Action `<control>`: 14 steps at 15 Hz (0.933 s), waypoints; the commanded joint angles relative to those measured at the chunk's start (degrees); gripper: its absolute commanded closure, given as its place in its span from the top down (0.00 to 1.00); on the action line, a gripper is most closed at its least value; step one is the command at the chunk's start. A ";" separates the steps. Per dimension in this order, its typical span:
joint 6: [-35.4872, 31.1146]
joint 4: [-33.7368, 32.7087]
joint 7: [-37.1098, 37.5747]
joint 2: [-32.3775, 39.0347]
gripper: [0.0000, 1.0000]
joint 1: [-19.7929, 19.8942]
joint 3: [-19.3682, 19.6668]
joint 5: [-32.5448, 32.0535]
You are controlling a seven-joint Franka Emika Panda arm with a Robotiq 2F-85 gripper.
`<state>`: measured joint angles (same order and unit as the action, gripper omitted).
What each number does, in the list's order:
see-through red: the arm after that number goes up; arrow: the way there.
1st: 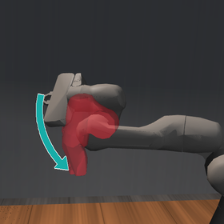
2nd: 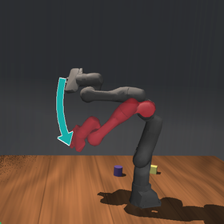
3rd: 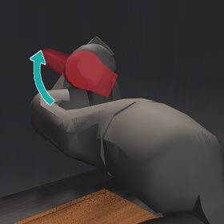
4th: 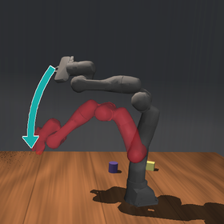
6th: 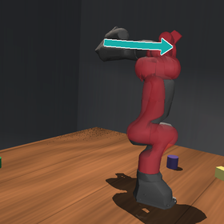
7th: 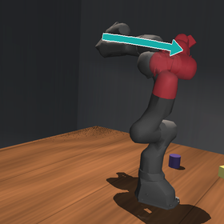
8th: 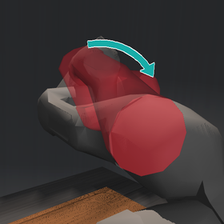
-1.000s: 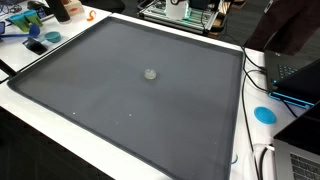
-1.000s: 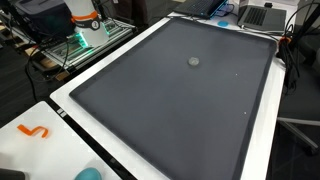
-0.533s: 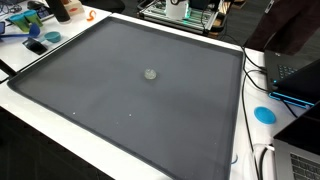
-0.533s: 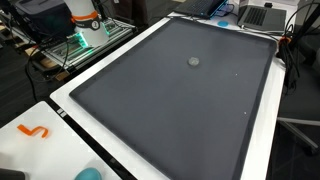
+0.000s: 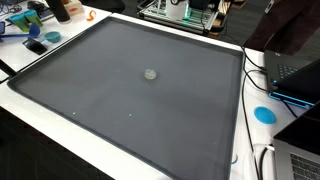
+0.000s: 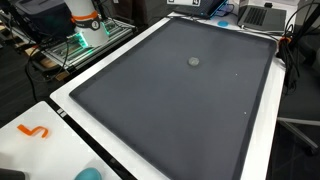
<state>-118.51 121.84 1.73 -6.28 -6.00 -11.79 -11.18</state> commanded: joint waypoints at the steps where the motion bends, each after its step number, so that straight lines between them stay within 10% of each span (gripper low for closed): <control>1: -1.23 -3.82 4.10 6.72 0.01 -2.00 -0.94 -7.02; 14: -6.92 -10.68 13.29 21.02 0.01 -9.35 0.57 -14.80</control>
<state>-125.29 112.99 12.91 12.32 -13.47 -12.47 -24.39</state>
